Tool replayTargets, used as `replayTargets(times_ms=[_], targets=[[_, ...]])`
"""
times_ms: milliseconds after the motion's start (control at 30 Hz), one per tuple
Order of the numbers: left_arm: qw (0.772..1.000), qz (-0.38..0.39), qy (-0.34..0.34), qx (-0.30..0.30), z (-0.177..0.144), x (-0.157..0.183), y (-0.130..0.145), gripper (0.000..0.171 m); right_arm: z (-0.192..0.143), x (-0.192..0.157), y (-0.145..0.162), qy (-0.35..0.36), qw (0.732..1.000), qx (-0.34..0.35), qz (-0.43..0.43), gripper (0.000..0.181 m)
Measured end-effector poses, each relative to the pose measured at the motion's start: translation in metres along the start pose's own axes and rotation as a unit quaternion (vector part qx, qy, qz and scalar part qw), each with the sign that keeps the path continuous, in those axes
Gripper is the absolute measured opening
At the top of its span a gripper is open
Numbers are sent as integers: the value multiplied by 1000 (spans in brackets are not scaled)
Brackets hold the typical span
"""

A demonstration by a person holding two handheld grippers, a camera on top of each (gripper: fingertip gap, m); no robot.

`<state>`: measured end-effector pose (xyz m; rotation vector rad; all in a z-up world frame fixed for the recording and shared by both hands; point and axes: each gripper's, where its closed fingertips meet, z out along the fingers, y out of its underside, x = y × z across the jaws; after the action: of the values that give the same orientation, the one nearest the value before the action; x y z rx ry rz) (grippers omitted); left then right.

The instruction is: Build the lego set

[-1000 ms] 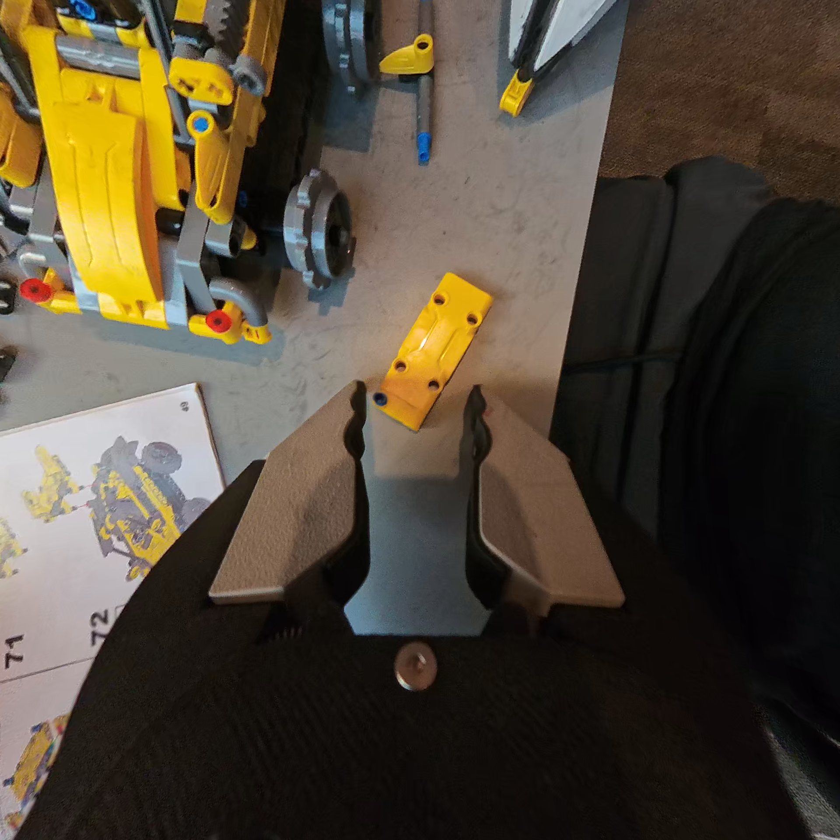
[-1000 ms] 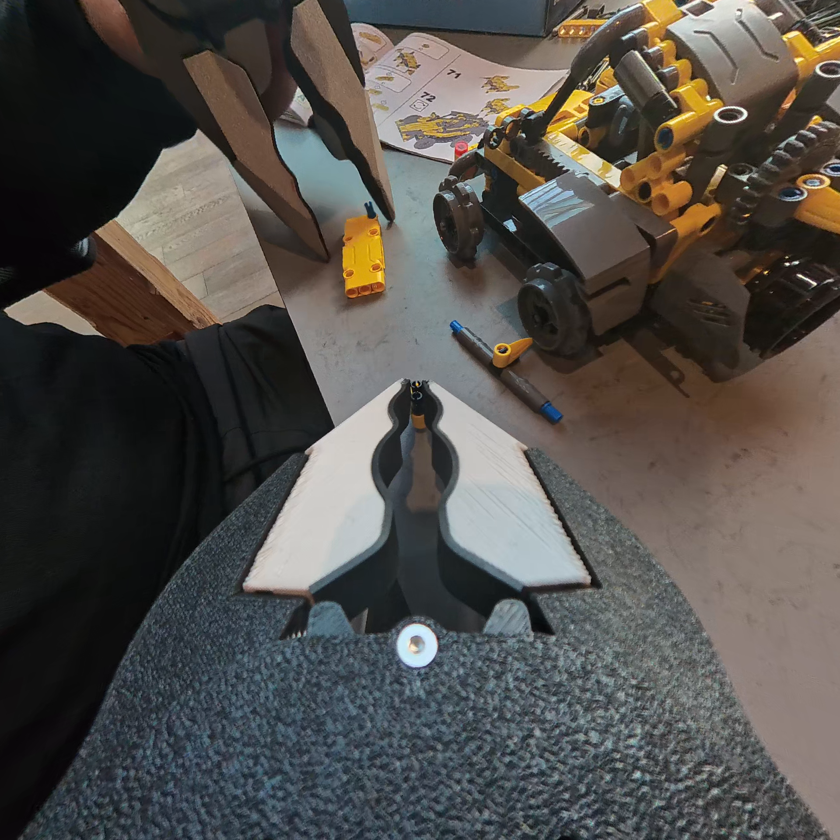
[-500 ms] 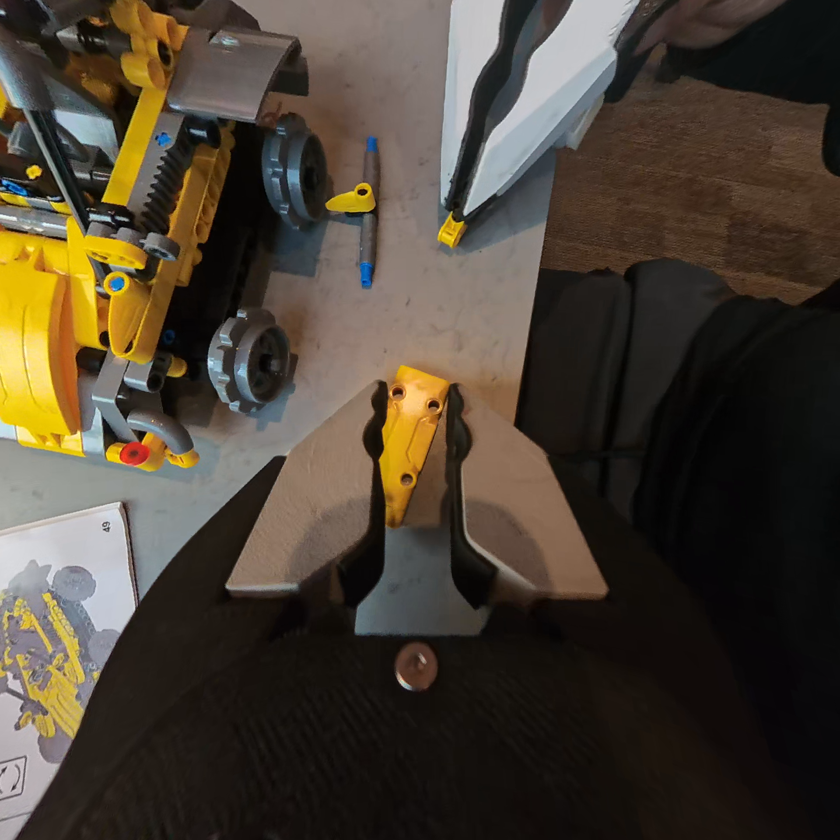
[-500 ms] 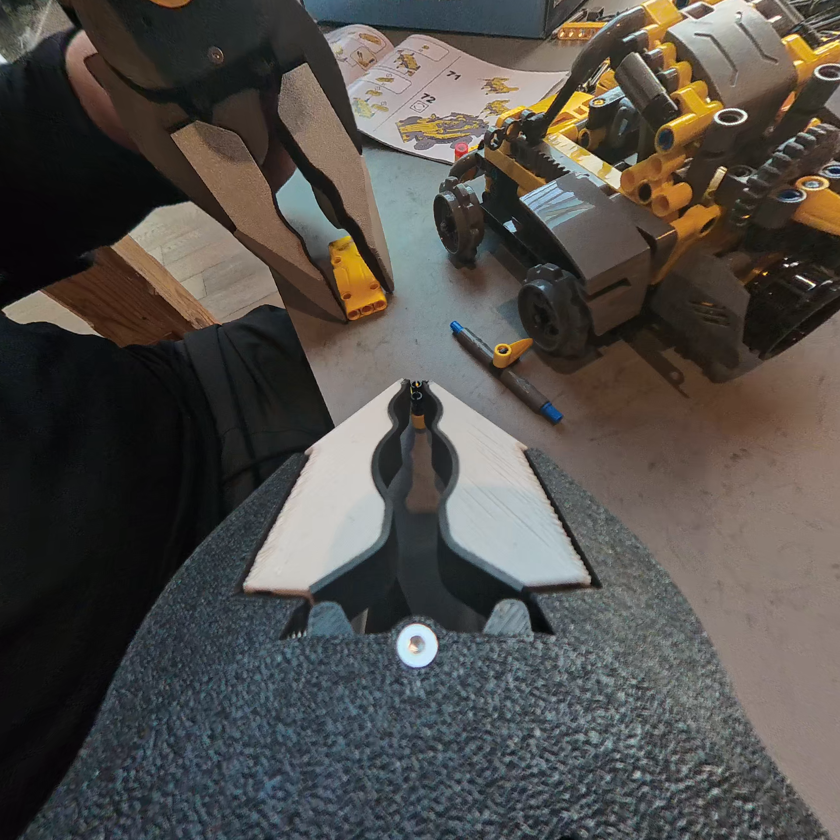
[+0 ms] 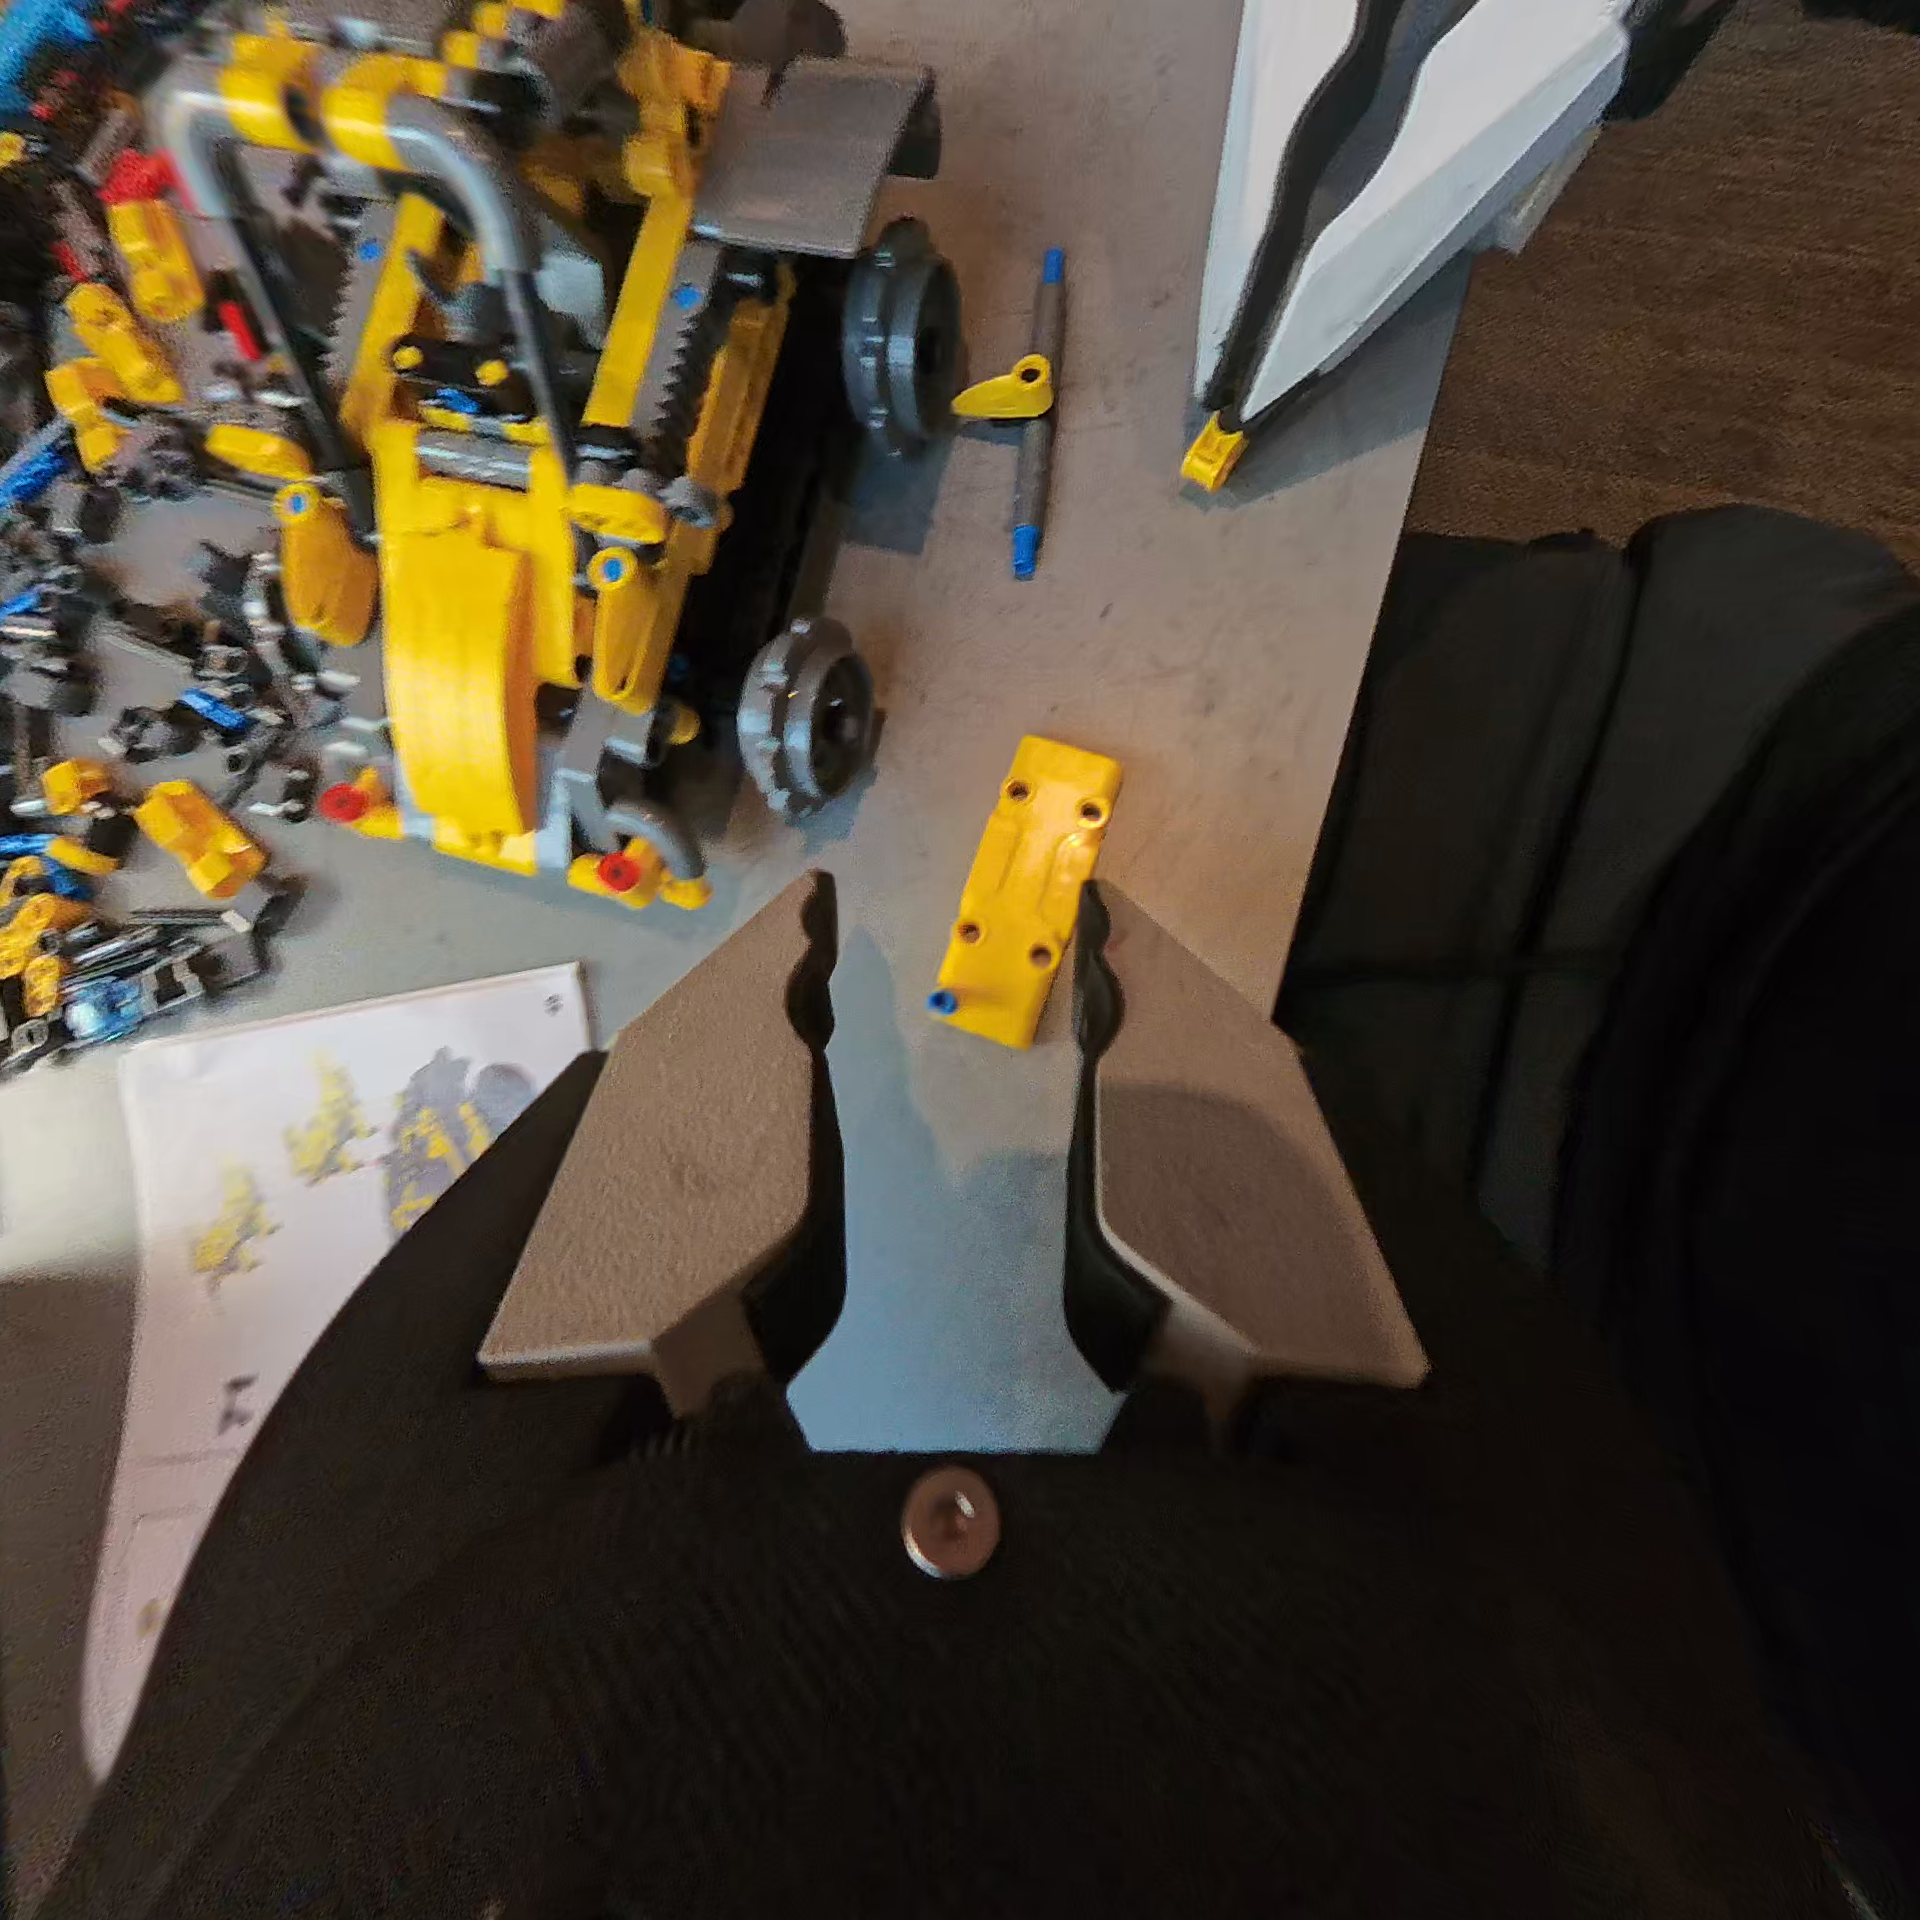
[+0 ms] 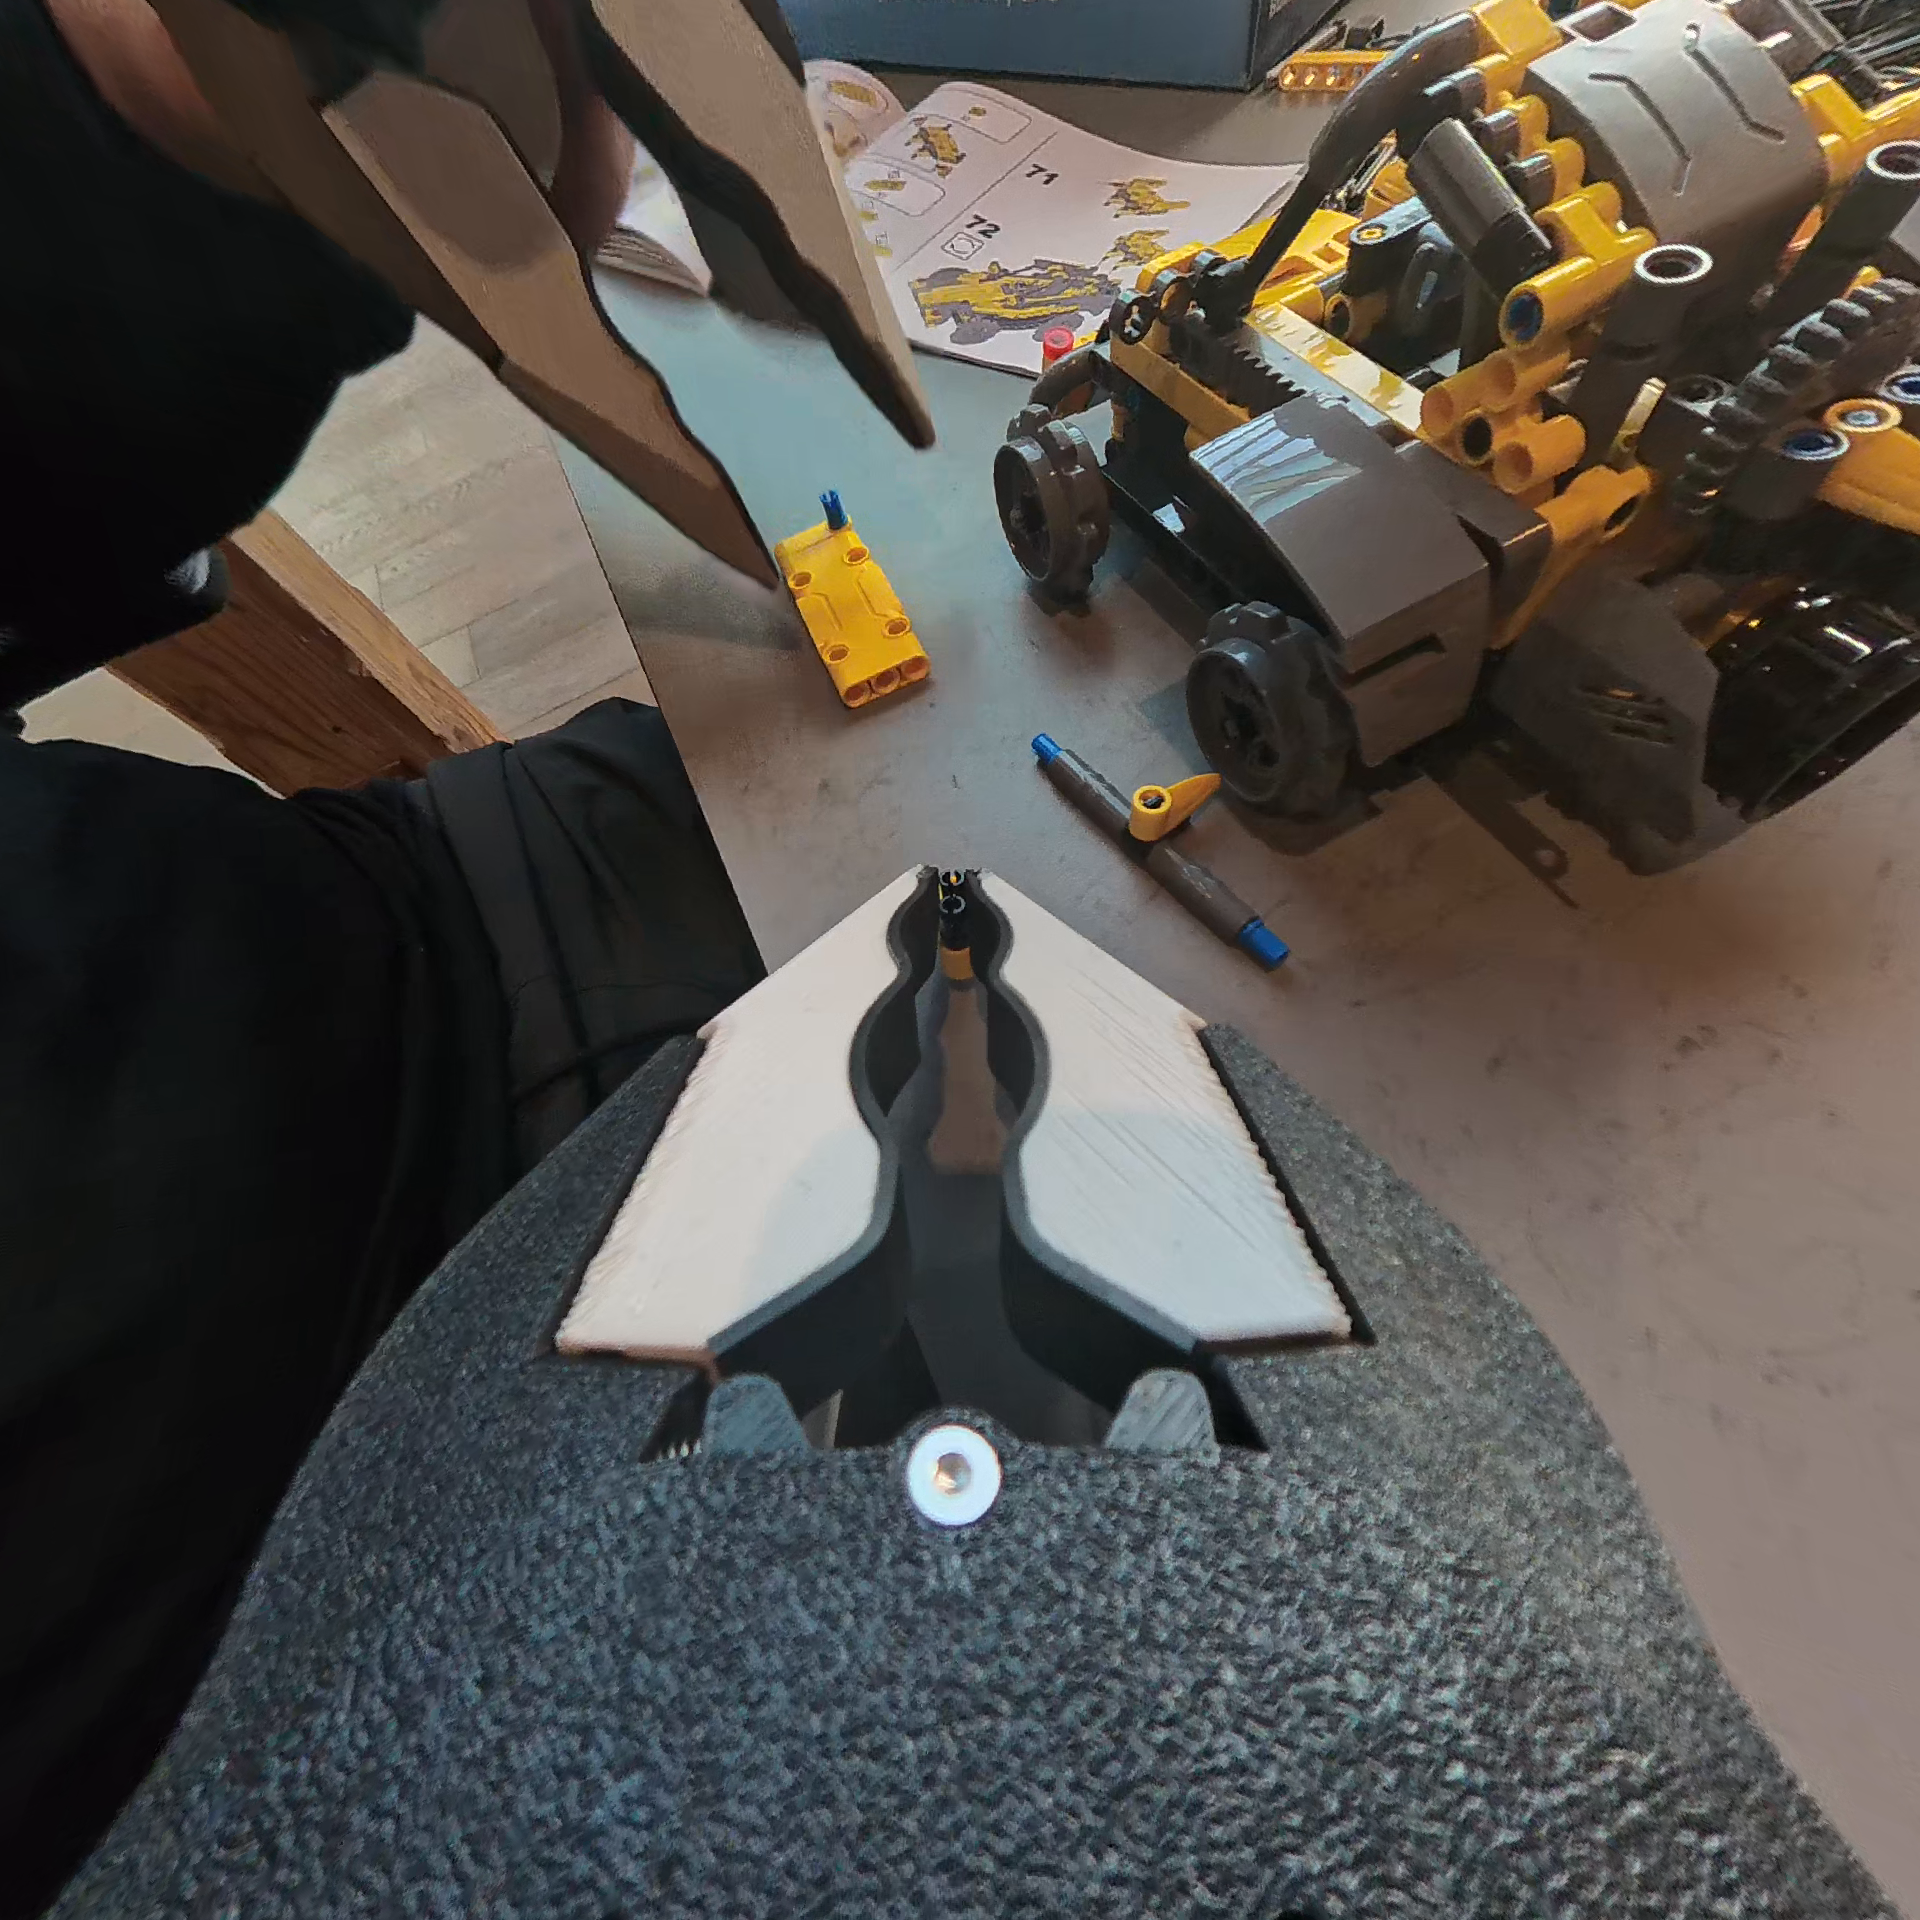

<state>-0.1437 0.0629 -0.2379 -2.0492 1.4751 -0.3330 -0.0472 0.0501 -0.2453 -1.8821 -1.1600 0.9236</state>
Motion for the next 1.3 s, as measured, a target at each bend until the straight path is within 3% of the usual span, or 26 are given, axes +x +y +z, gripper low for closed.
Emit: replayTargets(times_ms=[100, 233, 433, 533, 733, 900, 1100, 1200, 1300], targets=[[1000, 11, -14, -4, -21, -14, 9, 36, -1, 0, -1, -2, 1000, 4, 2, 5], [999, -23, -32, -13, -37, -30, 23, 41, -1, 0, -1, -2, 1000, 4, 0, 5], [1000, -21, 0, -16, -26, -10, 27, 40, -4, 1, -12, 16, 999, 40, -22, 5], [1000, 14, 8, 23, -19, 9, 9, 37, -4, -18, -30, -22, 996, 82, -24, 4], [980, 151, -78, 103, -24, 30, -21, 25, 0, -60, -72, -131, 975, 177, -12, 5], [963, 175, -137, 155, -40, 32, -34, 18, 13, -67, -77, -157, 973, 171, -5, 5], [967, 158, -114, 163, -36, 44, -36, 23, 19, -74, -79, -172, 970, 173, 1, 4], [963, 172, -116, 174, -35, 50, -42, 11, 22, -77, -77, -170, 971, 168, 1, 4], [957, 193, -136, 169, -32, 50, -41, 9, 24, -76, -76, -170, 971, 167, 17, 4]])
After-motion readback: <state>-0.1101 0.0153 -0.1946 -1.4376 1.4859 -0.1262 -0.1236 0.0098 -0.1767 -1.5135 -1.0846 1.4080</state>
